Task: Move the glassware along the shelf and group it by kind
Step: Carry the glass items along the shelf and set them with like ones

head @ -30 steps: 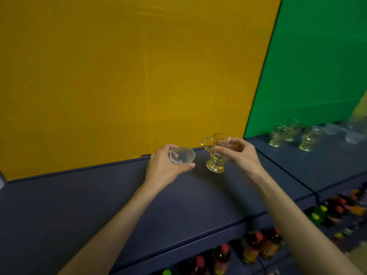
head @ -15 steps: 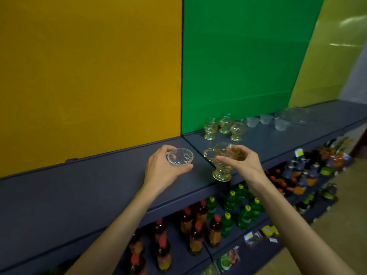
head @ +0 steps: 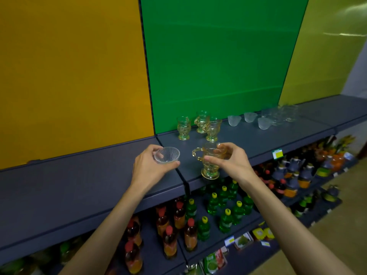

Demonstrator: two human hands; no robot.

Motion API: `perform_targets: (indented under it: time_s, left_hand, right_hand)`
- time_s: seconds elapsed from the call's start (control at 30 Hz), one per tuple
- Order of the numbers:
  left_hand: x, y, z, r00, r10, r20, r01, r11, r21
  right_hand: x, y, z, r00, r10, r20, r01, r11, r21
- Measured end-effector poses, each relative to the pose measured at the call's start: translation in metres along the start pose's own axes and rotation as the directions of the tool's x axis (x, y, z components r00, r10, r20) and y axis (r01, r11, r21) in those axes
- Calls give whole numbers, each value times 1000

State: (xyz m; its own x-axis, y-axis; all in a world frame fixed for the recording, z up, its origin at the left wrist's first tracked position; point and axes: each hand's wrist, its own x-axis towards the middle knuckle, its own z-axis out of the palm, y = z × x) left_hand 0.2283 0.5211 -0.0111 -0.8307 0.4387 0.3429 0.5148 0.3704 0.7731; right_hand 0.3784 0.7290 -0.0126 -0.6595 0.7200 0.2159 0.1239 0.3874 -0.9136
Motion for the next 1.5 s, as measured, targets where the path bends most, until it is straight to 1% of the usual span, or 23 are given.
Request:
perform_targets:
  time_s: [0.13, 0.33, 0.4, 0.5, 0.67, 0.77, 0.9, 1.0, 1.13, 1.23, 1.3, 1.37, 1.43, 1.5]
  left_hand:
    - [27, 1, 20, 998, -36, -58, 37, 999, 5]
    - [71, -7, 49, 984, -103, -142, 104, 995, 2]
    - [84, -9, 54, 979, -118, -169, 121, 993, 6]
    - [102, -13, 55, 970, -132, -205, 137, 991, 10]
    - [123, -24, 57, 943, -184, -278, 196, 981, 15]
    - [131, -27, 62, 933, -206, -295, 224, 974, 28]
    - [139, -24, 68, 927, -213, -307, 234, 972, 35]
    - [145, -16, 70, 926, -191, -325, 222, 973, 62]
    - [153, 8, 71, 905, -166, -392, 204, 977, 58]
    - [159, 39, 77, 896, -130, -425, 170, 984, 56]
    - [163, 62, 88, 898, -100, -428, 142, 988, 67]
    - [166, 85, 106, 906, -78, -417, 122, 989, 81]
    - [169, 108, 129, 912, -64, -405, 109, 990, 89]
    - [172, 128, 158, 920, -52, -388, 99, 990, 103]
  right_hand:
    - [42, 5, 7, 998, -21, 52, 25, 998, -64]
    - [103, 15, 26, 989, -37, 140, 49, 995, -87]
    - [124, 17, 34, 983, -26, 183, 46, 993, -105]
    - [154, 18, 47, 978, -13, 208, 38, 993, -114]
    - [187, 21, 67, 963, -40, 267, 75, 990, -122]
    - [196, 22, 73, 951, -53, 304, 93, 989, -118]
    - [201, 20, 76, 933, -104, 345, 157, 979, -129]
    - [208, 12, 71, 909, -172, 379, 246, 957, -156]
    - [218, 3, 53, 863, -302, 404, 398, 900, -178]
    - [234, 3, 31, 828, -386, 406, 491, 849, -195]
    - [248, 6, 11, 788, -450, 420, 580, 771, -263]
    - [262, 12, -12, 744, -492, 453, 656, 667, -353]
    - [276, 20, -38, 710, -512, 484, 702, 576, -419]
    - [292, 31, -65, 693, -520, 500, 721, 515, -463]
